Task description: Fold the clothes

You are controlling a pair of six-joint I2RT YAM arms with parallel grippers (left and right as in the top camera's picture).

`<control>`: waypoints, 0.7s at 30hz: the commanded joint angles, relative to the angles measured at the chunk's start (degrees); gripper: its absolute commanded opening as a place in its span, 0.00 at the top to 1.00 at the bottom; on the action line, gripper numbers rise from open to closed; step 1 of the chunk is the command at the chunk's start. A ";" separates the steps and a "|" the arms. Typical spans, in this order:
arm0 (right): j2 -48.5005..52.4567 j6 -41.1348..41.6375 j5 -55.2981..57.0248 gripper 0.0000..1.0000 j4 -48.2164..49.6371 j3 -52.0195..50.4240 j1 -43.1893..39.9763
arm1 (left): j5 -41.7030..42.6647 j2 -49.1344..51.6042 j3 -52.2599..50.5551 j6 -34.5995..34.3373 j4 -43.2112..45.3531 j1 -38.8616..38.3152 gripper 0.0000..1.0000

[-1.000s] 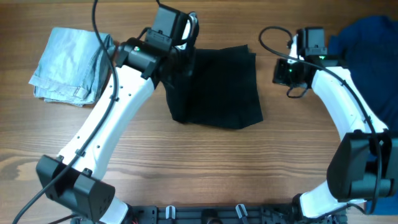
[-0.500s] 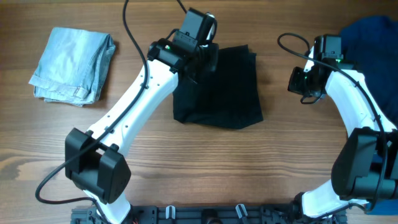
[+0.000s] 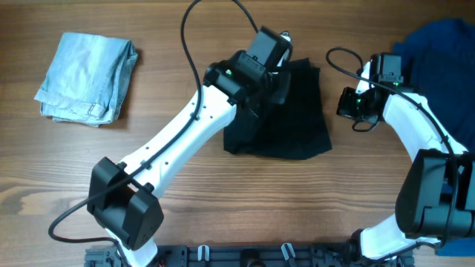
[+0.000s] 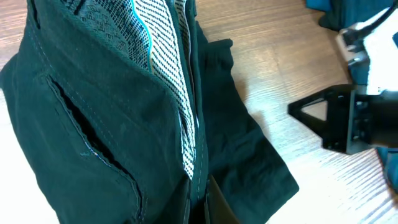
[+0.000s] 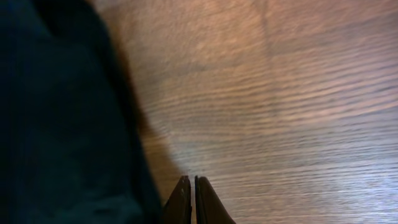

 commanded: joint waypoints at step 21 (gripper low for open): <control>0.70 2.01 -10.51 0.96 10.36 -6.80 4.87 | -33.59 -3.41 1.27 9.81 -13.29 15.15 0.96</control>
